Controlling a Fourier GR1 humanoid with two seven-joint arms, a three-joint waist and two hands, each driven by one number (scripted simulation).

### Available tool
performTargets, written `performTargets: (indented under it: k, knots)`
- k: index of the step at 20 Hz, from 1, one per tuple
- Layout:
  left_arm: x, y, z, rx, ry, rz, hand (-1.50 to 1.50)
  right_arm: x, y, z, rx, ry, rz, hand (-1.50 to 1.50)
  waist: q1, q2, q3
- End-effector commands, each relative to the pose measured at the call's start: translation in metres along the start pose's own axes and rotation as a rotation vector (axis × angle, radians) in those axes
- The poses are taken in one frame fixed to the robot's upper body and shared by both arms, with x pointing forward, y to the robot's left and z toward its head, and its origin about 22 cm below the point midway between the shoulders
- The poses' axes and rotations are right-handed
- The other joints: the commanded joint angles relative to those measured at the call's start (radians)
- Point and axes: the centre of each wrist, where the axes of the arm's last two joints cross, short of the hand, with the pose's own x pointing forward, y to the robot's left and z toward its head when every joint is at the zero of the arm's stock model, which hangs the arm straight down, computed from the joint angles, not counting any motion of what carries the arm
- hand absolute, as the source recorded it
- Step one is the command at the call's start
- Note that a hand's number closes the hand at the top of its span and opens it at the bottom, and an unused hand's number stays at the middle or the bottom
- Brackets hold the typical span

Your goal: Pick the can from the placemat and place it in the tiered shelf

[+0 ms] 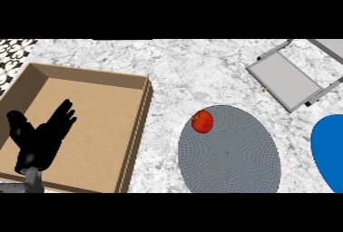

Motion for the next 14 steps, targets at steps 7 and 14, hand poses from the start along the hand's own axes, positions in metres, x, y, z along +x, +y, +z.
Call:
performTargets:
  k: [7,14]
  knots:
    - [-0.039,-0.019,-0.003,-0.030,0.071,0.018,0.00,-0.046,0.008,-0.054,0.014,0.068,0.065,1.50,0.000,0.019,-0.023]
    - [-0.025,-0.027,-0.006,-0.038,0.079,0.027,0.00,-0.066,0.036,-0.061,-0.007,0.063,0.087,1.50,0.005,0.019,-0.023]
